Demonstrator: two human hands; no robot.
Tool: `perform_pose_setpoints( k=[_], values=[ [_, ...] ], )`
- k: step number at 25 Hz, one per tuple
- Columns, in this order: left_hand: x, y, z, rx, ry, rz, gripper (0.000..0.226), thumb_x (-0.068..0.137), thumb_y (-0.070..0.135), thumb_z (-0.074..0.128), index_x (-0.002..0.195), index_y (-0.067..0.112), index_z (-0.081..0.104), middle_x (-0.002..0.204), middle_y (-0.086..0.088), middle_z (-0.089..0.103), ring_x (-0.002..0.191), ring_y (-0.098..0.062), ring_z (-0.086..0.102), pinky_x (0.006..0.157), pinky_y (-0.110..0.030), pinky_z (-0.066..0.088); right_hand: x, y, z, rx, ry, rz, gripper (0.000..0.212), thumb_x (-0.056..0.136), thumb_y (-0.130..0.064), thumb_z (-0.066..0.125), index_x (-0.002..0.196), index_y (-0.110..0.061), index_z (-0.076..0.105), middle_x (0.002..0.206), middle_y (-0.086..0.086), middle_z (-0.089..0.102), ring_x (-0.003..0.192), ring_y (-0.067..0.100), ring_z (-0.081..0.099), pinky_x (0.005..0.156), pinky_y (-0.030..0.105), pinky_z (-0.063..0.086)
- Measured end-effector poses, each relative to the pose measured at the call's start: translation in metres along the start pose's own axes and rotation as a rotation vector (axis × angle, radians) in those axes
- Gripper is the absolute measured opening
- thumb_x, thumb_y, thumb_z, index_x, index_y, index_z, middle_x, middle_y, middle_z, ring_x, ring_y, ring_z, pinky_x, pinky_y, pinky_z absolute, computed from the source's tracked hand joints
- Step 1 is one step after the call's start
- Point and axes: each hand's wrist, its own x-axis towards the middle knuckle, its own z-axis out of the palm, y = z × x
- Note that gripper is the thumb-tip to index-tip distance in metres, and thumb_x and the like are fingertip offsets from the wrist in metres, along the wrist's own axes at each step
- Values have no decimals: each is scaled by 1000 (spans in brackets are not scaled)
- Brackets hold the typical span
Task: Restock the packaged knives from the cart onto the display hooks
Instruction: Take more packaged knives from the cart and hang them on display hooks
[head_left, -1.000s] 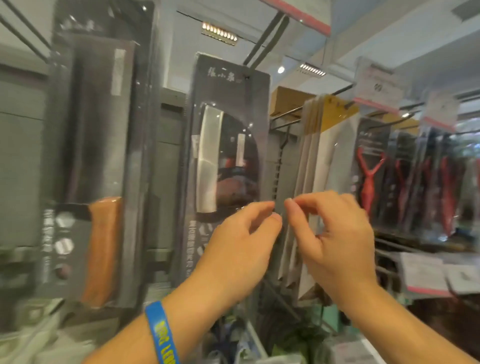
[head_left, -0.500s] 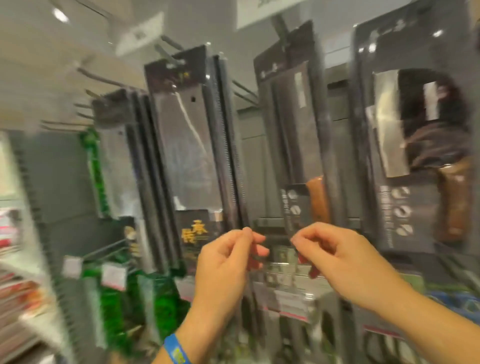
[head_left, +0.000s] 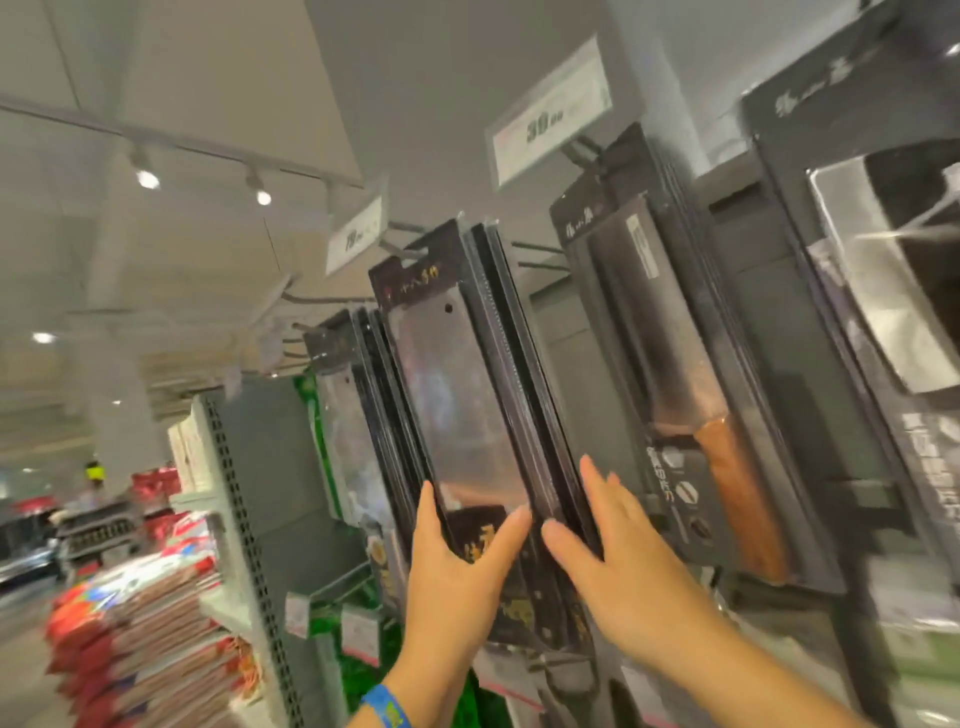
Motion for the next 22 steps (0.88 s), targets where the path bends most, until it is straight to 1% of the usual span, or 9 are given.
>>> perform_pose_setpoints(
  k=[2, 4, 6, 9, 13, 15, 17, 20, 22],
  values=[
    [11, -2, 7, -147, -61, -59, 133, 40, 78, 83, 153, 44, 21, 145, 18, 48, 129, -4, 51, 109, -38, 44, 0, 1, 7, -33, 18, -18, 79, 97, -69, 42, 156, -56, -9, 170, -20, -6, 156, 12, 16, 122, 39, 23],
    [17, -3, 13, -286, -121, -75, 130, 38, 70, 89, 150, 38, 32, 131, 14, 62, 116, -4, 62, 98, -32, 53, 2, 2, 9, -74, 90, -59, 76, 98, -67, 44, 157, -56, -3, 168, -20, 7, 151, 10, 27, 120, 36, 31],
    [20, -4, 16, -351, -138, -79, 132, 34, 67, 92, 149, 39, 35, 132, 9, 63, 116, -9, 63, 97, -36, 54, 3, -1, 9, -93, 126, -72, 73, 98, -65, 46, 157, -56, 4, 164, -23, 15, 146, 6, 33, 116, 34, 36],
    [20, -2, 13, -395, -118, -65, 152, 23, 71, 91, 154, 43, 19, 151, 8, 43, 131, -14, 50, 107, -43, 45, 3, -10, 9, -147, 209, -73, 71, 94, -69, 45, 156, -54, 14, 164, -23, 14, 147, 3, 28, 117, 27, 30],
    [27, 17, 5, -333, -51, 92, 151, 25, 79, 84, 153, 49, 8, 159, 16, 25, 141, -5, 30, 118, -42, 31, 19, -49, 2, -33, 549, -420, 54, 97, -61, 41, 145, -37, 50, 141, -24, 46, 128, -7, 38, 103, 1, 22],
    [29, 30, 5, -254, 7, 164, 145, 29, 78, 83, 148, 57, 2, 157, 29, 16, 142, 3, 21, 120, -39, 25, 49, -80, -8, 175, 594, -429, 47, 103, -53, 40, 142, -32, 55, 136, -18, 53, 127, -1, 48, 100, 8, 31],
    [27, 44, 7, -159, 68, 214, 141, 29, 80, 82, 136, 71, -8, 150, 42, 5, 142, 7, 12, 120, -39, 20, 84, -111, -27, 344, 568, -323, 40, 104, -48, 46, 140, -32, 56, 137, -10, 57, 126, 9, 54, 98, 25, 41],
    [26, 57, 13, -11, 138, 251, 147, 26, 87, 77, 132, 73, -24, 155, 34, -21, 138, 8, -3, 116, -39, 15, 120, -129, -52, 380, 547, -281, 18, 97, -47, 63, 114, -41, 60, 125, -6, 59, 106, 9, 57, 84, 29, 43],
    [29, 58, 17, 52, 141, 269, 145, 32, 84, 77, 130, 71, -29, 154, 29, -28, 132, 7, -8, 117, -38, 14, 131, -127, -55, 389, 512, -273, 14, 93, -46, 70, 100, -42, 59, 120, -4, 60, 98, 7, 56, 82, 30, 47]
  ],
)
